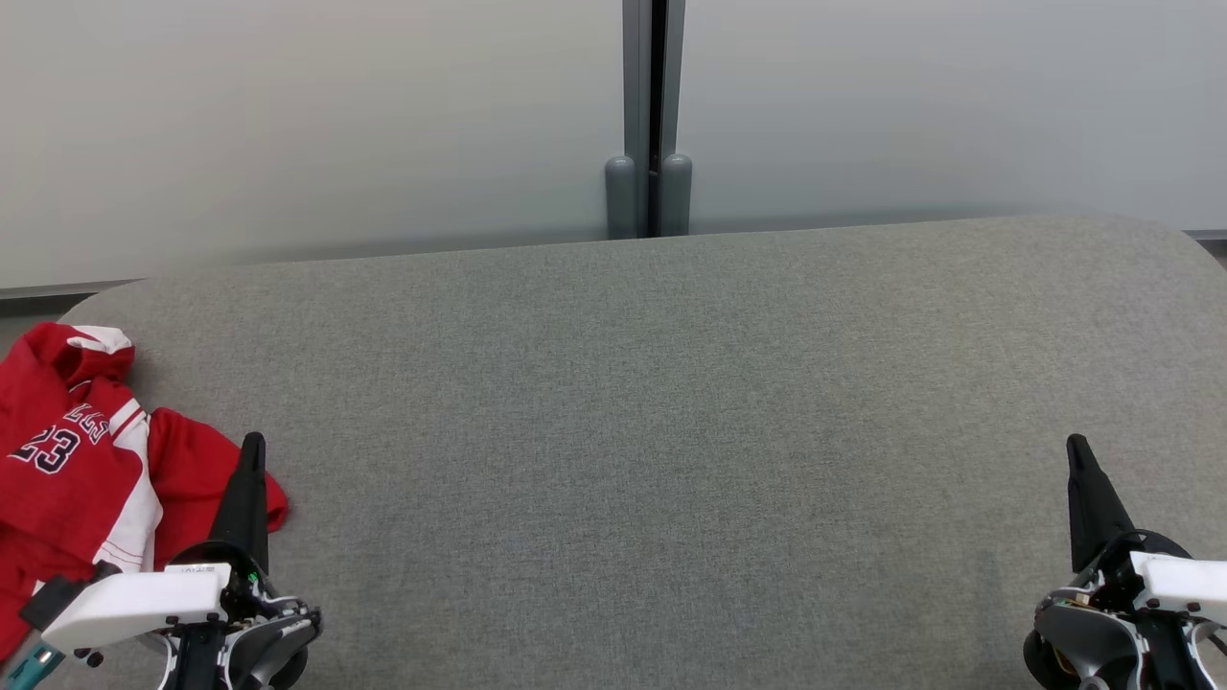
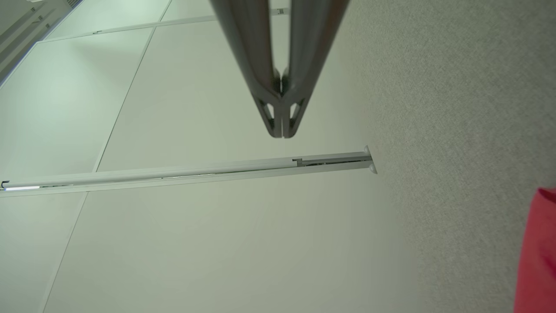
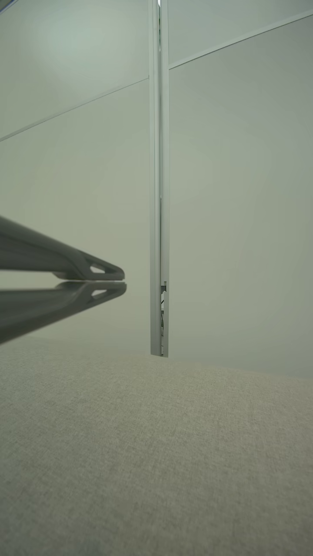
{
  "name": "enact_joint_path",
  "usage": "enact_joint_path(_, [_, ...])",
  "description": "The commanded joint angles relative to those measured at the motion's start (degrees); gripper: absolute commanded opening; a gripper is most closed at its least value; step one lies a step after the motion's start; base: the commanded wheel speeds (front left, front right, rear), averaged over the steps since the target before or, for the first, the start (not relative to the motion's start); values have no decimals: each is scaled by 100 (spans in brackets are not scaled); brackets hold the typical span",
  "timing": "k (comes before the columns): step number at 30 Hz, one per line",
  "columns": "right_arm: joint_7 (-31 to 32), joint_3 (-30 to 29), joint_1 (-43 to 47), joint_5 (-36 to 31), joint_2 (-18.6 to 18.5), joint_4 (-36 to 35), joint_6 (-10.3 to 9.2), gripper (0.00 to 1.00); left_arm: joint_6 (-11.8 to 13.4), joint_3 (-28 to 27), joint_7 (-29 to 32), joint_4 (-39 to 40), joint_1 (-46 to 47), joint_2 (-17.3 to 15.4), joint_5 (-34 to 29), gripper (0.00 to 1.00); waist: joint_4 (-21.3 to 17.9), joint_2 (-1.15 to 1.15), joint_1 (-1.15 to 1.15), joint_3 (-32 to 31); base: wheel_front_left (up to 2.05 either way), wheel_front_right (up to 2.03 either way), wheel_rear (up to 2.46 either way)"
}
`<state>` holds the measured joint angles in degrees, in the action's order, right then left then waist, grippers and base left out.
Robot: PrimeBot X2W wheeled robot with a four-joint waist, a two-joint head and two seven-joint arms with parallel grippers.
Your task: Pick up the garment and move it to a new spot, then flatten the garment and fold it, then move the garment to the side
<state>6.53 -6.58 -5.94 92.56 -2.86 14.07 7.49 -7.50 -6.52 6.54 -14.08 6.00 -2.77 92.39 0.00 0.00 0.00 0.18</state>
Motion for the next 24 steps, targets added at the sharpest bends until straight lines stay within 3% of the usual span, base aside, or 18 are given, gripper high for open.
enact_joint_path(1, [5,4,-56,-30,-5,6,0,0,-18,-12,15,-2,54,-11,5,0,0,0,0,0,0,0,0])
enact_joint_path(24, [5,4,-56,-29,-5,6,0,0,-18,-11,14,-2,54,-11,5,0,0,0,0,0,0,0,0])
